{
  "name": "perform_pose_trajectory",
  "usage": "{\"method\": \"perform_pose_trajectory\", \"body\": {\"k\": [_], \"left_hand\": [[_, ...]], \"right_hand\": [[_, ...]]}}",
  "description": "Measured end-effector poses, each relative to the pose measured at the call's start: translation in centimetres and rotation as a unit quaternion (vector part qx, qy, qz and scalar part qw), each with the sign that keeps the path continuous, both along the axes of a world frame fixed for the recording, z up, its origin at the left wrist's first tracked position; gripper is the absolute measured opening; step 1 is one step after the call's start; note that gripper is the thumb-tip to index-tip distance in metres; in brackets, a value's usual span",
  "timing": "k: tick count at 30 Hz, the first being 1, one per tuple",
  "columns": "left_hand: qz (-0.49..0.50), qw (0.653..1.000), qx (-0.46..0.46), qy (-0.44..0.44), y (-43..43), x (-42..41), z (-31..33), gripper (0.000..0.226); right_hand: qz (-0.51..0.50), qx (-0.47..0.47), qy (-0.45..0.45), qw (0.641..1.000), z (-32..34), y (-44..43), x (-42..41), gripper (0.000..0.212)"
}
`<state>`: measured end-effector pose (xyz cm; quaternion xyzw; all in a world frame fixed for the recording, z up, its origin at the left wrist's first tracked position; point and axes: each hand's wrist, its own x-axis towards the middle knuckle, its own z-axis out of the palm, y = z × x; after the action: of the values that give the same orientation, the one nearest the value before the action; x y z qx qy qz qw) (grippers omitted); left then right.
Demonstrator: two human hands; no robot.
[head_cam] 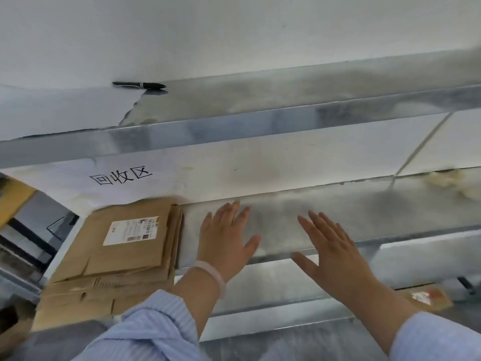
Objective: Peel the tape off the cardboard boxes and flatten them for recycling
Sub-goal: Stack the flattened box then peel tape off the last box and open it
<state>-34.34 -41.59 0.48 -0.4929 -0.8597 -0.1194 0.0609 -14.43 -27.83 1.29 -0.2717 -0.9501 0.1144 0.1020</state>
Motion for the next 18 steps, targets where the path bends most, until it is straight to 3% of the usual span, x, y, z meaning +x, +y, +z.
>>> {"method": "perform_pose_trajectory", "body": {"k": [7, 12, 18], "left_hand": [[-0.14, 0.99, 0.016, 0.002, 13.5, 15.0, 0.5, 0.066], [-0.267, 0.963, 0.027, 0.014, 22.3, 24.7, 2.0, 0.064], [-0.339, 0.94, 0.037, 0.003, 31.6, 32.6, 1.8, 0.063]], "right_hand": [[-0.134, 0.036, 0.004, 0.99, 1.2, 7.5, 16.0, 0.082], [-0.263, 0.05, 0.011, 0.963, 1.4, 12.0, 26.6, 0.079], [-0.358, 0.041, 0.003, 0.933, 1.1, 16.4, 34.3, 0.075]]}}
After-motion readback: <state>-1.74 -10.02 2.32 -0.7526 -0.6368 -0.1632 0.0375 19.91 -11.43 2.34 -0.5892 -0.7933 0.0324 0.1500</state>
